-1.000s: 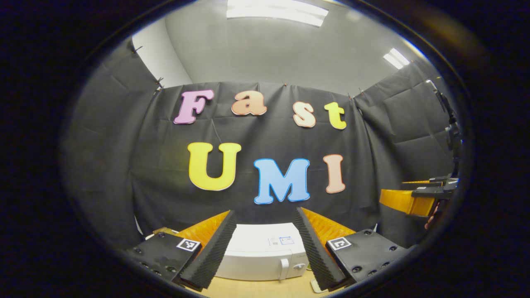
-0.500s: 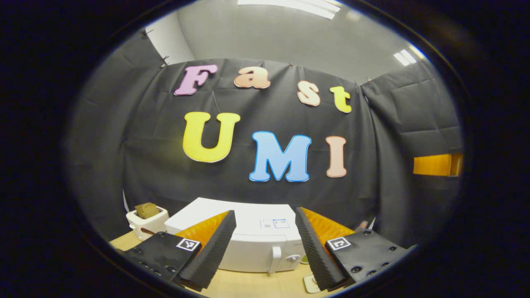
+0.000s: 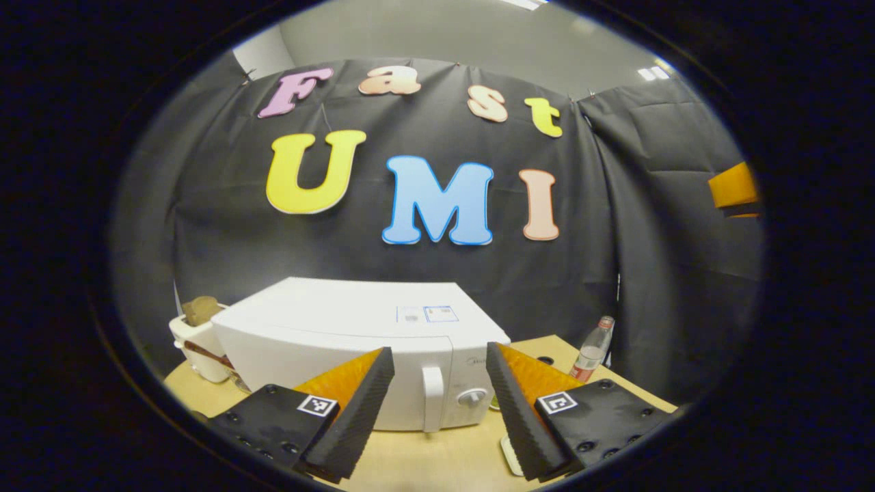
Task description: Open the microwave oven with the left hand, put the food in, and close the microwave oven.
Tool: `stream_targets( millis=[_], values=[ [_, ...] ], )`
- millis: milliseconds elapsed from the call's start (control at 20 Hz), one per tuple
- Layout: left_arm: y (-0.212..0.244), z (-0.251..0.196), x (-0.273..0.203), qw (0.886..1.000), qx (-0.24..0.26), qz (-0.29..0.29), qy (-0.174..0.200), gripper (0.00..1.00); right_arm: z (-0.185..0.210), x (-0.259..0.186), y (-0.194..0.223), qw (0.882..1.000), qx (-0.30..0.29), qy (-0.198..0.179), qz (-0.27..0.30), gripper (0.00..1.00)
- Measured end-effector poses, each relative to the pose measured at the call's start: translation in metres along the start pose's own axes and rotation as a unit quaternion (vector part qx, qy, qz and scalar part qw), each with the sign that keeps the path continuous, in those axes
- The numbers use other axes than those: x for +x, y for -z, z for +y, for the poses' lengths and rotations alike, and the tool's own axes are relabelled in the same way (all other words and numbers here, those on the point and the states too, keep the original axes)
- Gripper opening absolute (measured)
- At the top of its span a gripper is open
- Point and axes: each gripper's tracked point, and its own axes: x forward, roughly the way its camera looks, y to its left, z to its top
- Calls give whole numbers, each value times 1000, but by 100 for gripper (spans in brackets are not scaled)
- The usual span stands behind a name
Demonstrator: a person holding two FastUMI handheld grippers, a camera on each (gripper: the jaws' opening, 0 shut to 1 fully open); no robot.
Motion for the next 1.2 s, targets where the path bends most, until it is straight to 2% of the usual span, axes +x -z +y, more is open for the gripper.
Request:
stream_targets(
  millis=[150, 350, 400, 500, 600, 650, 700, 800, 850, 950, 1000, 1050, 1200],
  values=[
    [22, 2, 17, 1000, 0, 18, -7, 77, -7, 3, 16, 1000, -3, 2, 21, 98],
    [47, 2, 43, 999, 14, 42, -9, 82, -11, 15, 27, 999, 8, 3, 37, 98],
    [60, 4, 49, 998, 12, 53, -13, 78, -11, 18, 29, 999, 10, 1, 39, 98],
    [78, 12, 58, 997, 5, 70, -32, 79, -8, 23, 28, 999, 11, -2, 39, 98],
    [94, 12, 66, 996, 1, 86, -38, 71, -10, 27, 30, 999, 9, 1, 40, 98],
    [97, 12, 68, 995, 3, 90, -40, 75, -11, 28, 31, 999, 8, 4, 41, 98],
    [99, 13, 70, 995, 6, 93, -41, 74, -11, 28, 33, 999, 8, 5, 42, 98],
    [106, 14, 75, 994, -8, 102, -34, 67, -13, 29, 37, 999, 8, 7, 47, 98],
    [105, 11, 76, 994, -17, 102, -30, 51, -13, 29, 37, 999, 8, 9, 49, 98],
    [103, 8, 76, 994, 9, 107, -30, 34, -13, 29, 41, 999, 7, 11, 53, 98],
    [103, 8, 75, 994, 15, 108, -29, 31, -13, 29, 42, 998, 8, 11, 55, 98],
    [103, 8, 75, 994, 13, 109, -26, 34, -11, 28, 42, 998, 9, 10, 55, 98],
    [104, 8, 74, 994, 6, 111, -21, 33, -7, 26, 42, 999, 8, 8, 52, 98]
  ],
)
